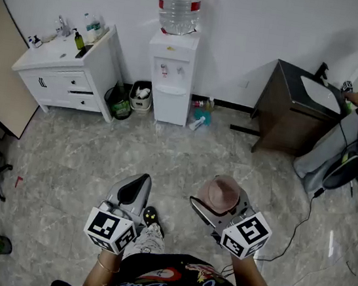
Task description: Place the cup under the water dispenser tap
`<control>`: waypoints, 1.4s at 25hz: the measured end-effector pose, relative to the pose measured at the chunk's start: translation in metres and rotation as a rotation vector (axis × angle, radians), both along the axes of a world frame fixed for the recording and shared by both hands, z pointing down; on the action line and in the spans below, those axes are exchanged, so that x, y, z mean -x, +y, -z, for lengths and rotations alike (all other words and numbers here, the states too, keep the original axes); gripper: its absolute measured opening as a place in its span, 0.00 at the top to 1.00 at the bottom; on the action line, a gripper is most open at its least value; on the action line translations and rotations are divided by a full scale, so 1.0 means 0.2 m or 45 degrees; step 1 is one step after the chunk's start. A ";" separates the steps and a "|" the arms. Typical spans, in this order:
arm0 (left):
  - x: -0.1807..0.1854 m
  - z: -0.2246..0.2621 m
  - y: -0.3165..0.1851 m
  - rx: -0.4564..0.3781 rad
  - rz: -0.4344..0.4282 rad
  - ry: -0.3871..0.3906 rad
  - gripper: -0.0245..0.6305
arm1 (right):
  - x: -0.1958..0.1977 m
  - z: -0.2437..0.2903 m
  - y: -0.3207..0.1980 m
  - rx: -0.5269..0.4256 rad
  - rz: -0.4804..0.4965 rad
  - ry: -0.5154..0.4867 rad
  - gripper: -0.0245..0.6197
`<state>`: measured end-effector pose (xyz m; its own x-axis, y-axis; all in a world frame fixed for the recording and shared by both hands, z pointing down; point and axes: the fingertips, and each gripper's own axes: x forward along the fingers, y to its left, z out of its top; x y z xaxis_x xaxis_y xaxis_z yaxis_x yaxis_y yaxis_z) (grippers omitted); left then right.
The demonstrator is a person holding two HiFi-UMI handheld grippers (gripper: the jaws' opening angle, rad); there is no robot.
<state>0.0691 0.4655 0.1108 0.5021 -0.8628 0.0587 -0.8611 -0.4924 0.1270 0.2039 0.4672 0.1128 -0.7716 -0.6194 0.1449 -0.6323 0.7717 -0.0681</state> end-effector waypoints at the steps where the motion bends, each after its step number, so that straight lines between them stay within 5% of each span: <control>1: 0.06 0.01 -0.09 0.006 -0.008 -0.008 0.96 | 0.07 0.01 -0.09 0.008 -0.008 -0.004 0.40; 11: 0.59 0.08 -0.89 -0.003 -0.062 -0.065 0.96 | 0.67 0.14 -0.99 -0.028 -0.028 -0.037 0.40; 17: 0.78 0.01 -1.23 0.054 -0.011 -0.008 0.96 | 0.80 0.03 -1.31 0.046 -0.029 0.001 0.40; 28: 0.94 -0.11 -2.24 0.112 0.018 -0.041 0.96 | 0.97 -0.22 -2.37 0.100 -0.024 -0.026 0.40; 35: 0.95 -0.25 -2.83 0.080 -0.009 -0.075 0.96 | 1.10 -0.50 -2.99 0.054 0.045 0.121 0.40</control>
<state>-0.1200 -0.1014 0.1605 0.5024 -0.8528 0.1423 -0.8644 -0.4913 0.1074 -0.0169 -0.1306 0.2134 -0.7745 -0.5836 0.2440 -0.6097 0.7915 -0.0424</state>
